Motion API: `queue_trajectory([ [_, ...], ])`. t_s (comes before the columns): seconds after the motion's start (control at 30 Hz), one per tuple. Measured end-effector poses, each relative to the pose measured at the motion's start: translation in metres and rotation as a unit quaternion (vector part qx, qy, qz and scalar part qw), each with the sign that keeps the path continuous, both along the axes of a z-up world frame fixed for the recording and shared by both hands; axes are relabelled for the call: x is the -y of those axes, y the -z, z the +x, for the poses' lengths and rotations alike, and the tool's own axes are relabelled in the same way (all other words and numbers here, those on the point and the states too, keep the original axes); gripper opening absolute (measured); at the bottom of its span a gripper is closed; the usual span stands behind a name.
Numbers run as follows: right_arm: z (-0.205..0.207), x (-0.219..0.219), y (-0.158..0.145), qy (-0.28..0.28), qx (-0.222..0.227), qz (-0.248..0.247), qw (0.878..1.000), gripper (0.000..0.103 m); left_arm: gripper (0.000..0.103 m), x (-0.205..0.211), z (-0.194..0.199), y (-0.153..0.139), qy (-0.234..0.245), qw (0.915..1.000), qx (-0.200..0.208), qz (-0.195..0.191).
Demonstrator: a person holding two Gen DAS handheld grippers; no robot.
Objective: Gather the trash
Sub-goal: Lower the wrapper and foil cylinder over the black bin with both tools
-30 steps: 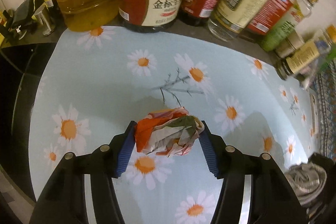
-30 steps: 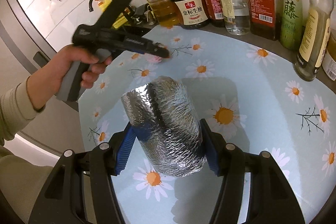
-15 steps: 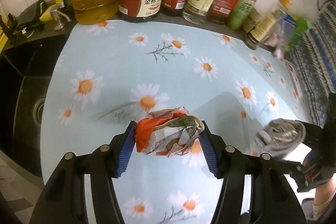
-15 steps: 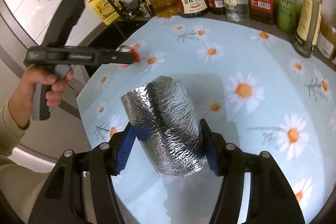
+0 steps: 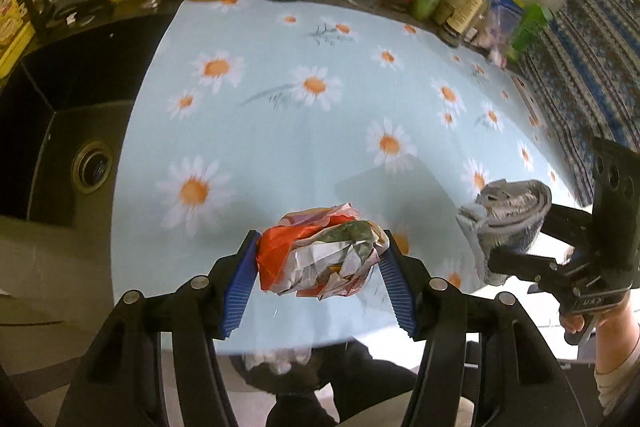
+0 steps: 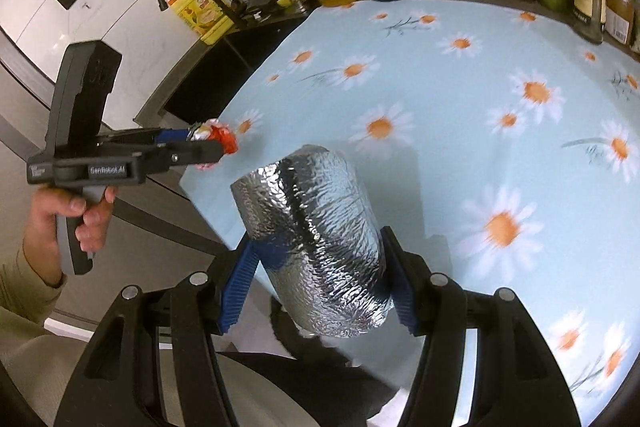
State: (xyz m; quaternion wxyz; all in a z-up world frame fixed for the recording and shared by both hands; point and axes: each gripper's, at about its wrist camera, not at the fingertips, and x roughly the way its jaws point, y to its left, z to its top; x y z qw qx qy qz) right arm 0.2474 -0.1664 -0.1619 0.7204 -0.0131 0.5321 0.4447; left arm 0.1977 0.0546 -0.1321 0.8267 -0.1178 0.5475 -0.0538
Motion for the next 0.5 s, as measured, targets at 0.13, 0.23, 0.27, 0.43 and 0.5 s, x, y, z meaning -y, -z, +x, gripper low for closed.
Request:
queue_trajectory([
  [0.13, -0.027, -0.009, 0.004, 0.009, -0.01, 0.0, 1.0, 0.06, 0.057, -0.004, -0.027, 0.006, 0.01, 0.9999, -0.002, 0.008],
  [0.23, -0.046, -0.015, 0.008, 0.013, -0.018, -0.002, 1.0, 0.06, 0.057, -0.006, -0.047, 0.013, 0.016, 0.9998, -0.008, -0.004],
  [0.27, -0.052, -0.017, 0.009, 0.014, -0.02, -0.002, 1.0, 0.06, 0.057, -0.006, -0.051, 0.015, 0.019, 0.9997, -0.01, -0.007],
  [0.43, -0.081, -0.024, 0.017, 0.016, -0.043, 0.003, 0.999, 0.06, 0.057, -0.005, -0.083, 0.027, 0.029, 0.9991, -0.019, -0.023],
  [0.5, -0.09, -0.027, 0.021, 0.017, -0.048, -0.001, 0.999, 0.06, 0.057, -0.004, -0.092, 0.032, 0.031, 0.9988, -0.025, -0.028],
])
